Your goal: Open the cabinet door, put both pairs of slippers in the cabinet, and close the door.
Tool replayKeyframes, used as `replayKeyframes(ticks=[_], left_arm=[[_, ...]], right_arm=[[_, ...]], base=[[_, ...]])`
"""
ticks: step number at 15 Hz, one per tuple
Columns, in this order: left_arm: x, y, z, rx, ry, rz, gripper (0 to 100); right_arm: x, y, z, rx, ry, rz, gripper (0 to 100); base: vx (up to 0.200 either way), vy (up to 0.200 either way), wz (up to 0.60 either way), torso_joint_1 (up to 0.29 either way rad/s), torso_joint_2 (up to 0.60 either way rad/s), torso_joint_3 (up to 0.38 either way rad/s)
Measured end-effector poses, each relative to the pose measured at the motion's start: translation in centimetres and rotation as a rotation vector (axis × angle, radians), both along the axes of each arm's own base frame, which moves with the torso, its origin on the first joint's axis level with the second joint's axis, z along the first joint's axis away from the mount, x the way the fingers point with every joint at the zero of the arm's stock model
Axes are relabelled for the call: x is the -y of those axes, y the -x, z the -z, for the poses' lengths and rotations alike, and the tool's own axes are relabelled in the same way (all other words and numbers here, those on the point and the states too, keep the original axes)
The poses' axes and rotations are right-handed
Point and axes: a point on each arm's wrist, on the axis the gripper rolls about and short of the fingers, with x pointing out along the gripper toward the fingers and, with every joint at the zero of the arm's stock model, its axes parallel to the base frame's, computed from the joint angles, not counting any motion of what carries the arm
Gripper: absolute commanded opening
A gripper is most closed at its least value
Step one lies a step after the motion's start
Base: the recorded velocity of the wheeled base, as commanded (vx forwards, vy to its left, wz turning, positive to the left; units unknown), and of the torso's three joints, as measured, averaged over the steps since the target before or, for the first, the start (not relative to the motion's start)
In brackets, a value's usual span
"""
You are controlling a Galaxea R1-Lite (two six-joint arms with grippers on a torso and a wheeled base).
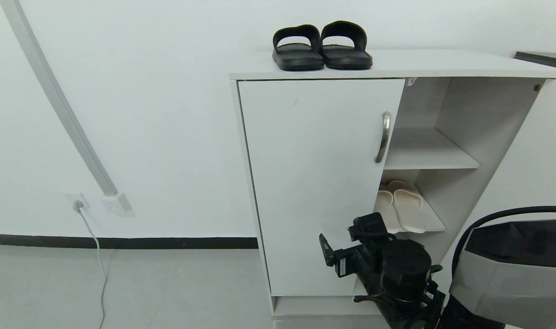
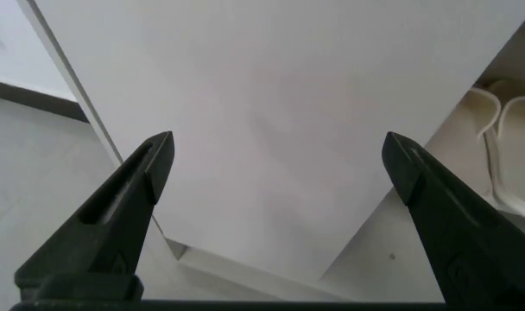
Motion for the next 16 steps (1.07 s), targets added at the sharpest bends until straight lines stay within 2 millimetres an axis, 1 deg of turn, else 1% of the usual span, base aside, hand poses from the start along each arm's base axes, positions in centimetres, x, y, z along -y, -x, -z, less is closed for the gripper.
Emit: replayKeyframes(ticks=[3, 8, 16], left_arm=[[0.00, 0.01, -0.05, 0.004, 0.000, 0.000, 0], [0.00, 0.01, -0.06, 0.004, 0.000, 0.000, 0], [0.00, 0.01, -0.06, 0.004, 0.000, 0.000, 0]], right_arm=[[-0.15, 0.09, -0.01, 0.000, -0.001, -0.004, 100], [-0.20, 0.17, 0.00, -0.001, -0.001, -0.008, 100], [-0.10, 0.24, 0.10, -0.005, 0.003, -0.004, 100]], base=[[0.000, 0.000, 0.00, 0.050, -0.43, -0.352], [0.000, 0.000, 0.00, 0.103, -0.45, -0.346], [0.000, 0.000, 0.00, 0.162, -0.48, -0.326]])
